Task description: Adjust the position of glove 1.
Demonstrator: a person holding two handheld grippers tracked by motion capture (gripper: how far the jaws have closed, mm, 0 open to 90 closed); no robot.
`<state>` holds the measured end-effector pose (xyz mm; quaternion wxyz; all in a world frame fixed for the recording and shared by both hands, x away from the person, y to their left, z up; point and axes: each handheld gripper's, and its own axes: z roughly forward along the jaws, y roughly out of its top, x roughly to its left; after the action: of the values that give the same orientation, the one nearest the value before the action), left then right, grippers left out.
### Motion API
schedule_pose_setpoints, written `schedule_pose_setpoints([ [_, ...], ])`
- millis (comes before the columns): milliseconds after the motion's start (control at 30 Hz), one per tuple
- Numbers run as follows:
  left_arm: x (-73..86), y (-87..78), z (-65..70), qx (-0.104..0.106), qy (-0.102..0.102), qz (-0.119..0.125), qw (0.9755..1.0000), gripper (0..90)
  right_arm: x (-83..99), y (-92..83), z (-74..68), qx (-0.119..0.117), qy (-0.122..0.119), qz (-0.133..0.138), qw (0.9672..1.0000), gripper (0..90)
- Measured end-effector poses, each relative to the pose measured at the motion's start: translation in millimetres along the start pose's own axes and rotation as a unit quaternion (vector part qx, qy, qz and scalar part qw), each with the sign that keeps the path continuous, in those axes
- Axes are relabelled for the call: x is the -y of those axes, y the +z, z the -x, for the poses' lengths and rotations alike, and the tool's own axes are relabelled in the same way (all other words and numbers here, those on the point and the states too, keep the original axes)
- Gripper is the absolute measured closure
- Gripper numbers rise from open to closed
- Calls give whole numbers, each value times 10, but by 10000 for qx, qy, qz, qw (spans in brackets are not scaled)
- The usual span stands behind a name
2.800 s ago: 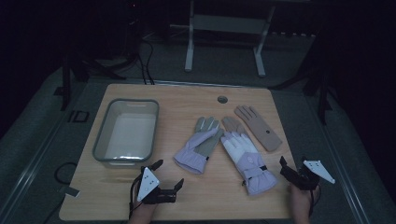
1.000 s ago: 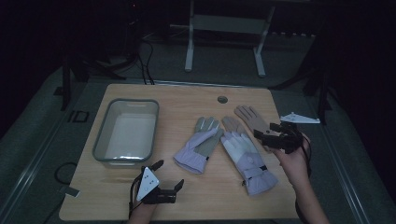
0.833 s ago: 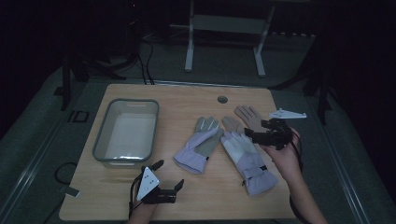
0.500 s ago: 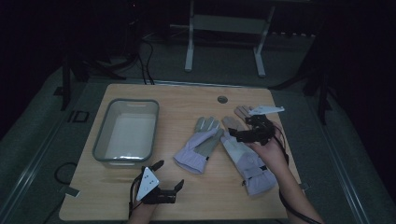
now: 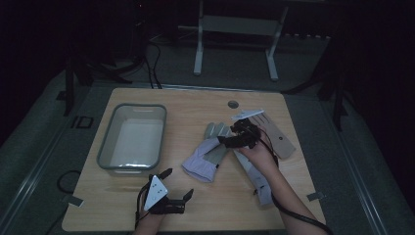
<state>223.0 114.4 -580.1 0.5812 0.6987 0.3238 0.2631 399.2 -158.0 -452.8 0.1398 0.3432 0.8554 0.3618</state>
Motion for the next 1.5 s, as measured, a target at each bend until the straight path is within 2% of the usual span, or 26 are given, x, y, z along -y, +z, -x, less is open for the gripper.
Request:
schedule_pose_setpoints([
  [100,-1,2,-2,10,-11,-3,10000,16,-32,190,-35,-59,-26,-172,9998,316],
  [167,-1,2,-4,13,-8,-13,10000,16,-36,223,-40,-66,-19,-203,9998,317],
  [333,-2,5,-3,21,-18,-12,10000,16,-51,473,-84,-114,-24,-460,9989,311],
  [400,-1,4,-3,22,-16,-7,10000,16,-45,507,-92,-136,-17,-495,9987,310],
  [467,-2,4,-4,23,-13,-12,10000,16,-28,560,-126,-38,-26,-569,9984,309],
  [567,-2,5,-4,26,-15,-17,10000,16,45,613,-188,-53,53,-583,9983,327],
  [700,-2,4,-2,22,-4,-17,10000,16,141,644,-239,90,103,-638,9979,342],
  [800,-3,6,-1,15,3,-26,10000,16,239,670,-292,59,170,-690,9975,341],
  [933,-4,8,4,24,9,-31,10000,16,341,768,-339,195,237,-909,9954,273],
  [1100,-3,7,1,18,-3,-21,10000,16,388,869,-385,358,125,-1079,9934,277],
  [1167,-2,5,4,15,10,-18,10000,16,397,891,-369,297,6,-1125,9932,315],
  [1233,-1,5,6,12,15,-8,10000,16,392,887,-354,208,-45,-1159,9930,391],
  [1333,-2,5,7,20,8,-20,10000,16,373,865,-359,65,-154,-1218,9924,572],
  [1433,-3,6,4,25,0,-25,10000,16,366,848,-376,107,-320,-1221,9919,765],
  [1500,-3,6,4,27,-12,-24,10000,16,362,830,-374,145,-350,-1200,9920,824],
])
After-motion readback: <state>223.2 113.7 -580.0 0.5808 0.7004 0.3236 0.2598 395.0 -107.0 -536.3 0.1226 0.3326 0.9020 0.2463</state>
